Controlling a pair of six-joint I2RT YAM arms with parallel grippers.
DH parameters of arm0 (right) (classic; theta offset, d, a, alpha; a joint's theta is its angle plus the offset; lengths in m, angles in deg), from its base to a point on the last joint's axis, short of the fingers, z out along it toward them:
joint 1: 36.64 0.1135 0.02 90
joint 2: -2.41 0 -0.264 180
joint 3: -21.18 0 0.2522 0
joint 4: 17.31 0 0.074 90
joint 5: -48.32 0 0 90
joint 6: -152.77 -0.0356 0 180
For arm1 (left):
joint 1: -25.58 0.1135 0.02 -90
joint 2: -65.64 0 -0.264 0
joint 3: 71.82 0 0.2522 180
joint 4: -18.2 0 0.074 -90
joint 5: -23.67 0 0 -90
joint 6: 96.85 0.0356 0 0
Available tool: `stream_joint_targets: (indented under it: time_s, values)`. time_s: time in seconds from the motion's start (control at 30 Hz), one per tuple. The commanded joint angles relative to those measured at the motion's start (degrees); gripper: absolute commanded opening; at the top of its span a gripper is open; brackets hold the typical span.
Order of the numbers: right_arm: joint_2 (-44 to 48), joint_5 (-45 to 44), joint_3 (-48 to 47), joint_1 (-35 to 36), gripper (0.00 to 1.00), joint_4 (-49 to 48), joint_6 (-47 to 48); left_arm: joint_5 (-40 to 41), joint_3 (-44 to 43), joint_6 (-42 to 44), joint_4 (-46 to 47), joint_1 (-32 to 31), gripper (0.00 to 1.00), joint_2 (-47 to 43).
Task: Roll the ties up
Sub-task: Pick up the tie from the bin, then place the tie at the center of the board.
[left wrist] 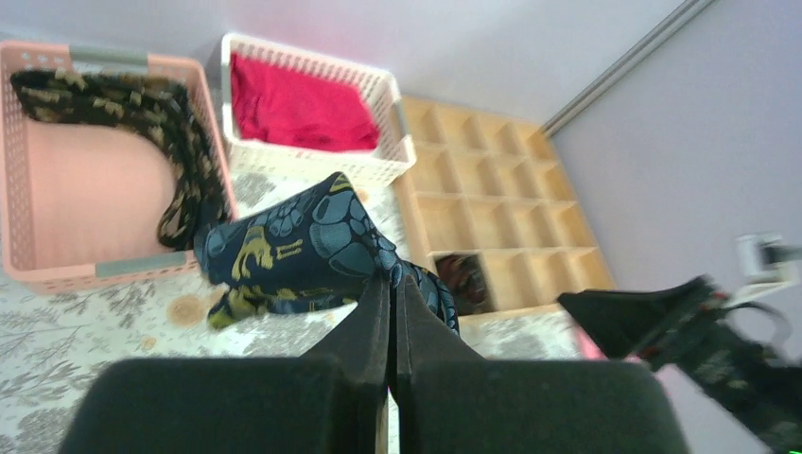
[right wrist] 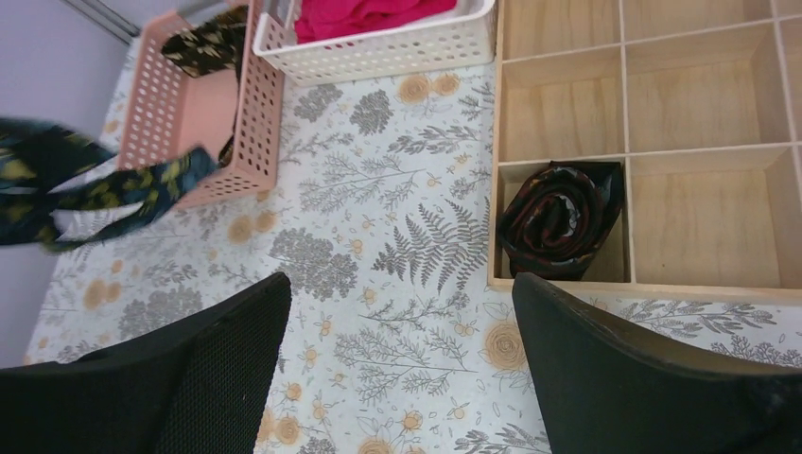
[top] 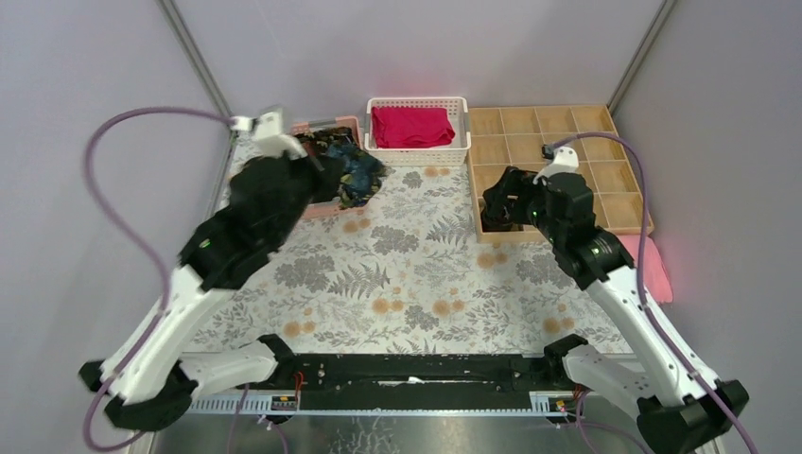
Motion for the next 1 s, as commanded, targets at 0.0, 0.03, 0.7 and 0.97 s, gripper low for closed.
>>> stream_joint_targets:
  time_s: [0.0,0.03,0.7,0.97]
  values:
    - [4.70,0.94,-0.75,-0.15,0.94,3.73,-0.67,-0.92,-1.12,-3.68,-0.88,-0.75,0.00,-11.47]
    - [5.41,1.48,-0.79,-0.16,0.94,4.37,-0.91,-1.34,-1.94,-4.13,-1.77,-0.71,0.00,-13.24]
    - [9.81,13.50,4.83,-0.18,0.92,8.05,-7.20,-6.25,10.40,-9.39,-18.51,1.16,0.00,-18.59]
    - [11.75,8.25,3.74,-0.22,0.92,10.59,-5.73,-9.78,31.47,-8.01,0.33,-0.50,0.00,-8.76]
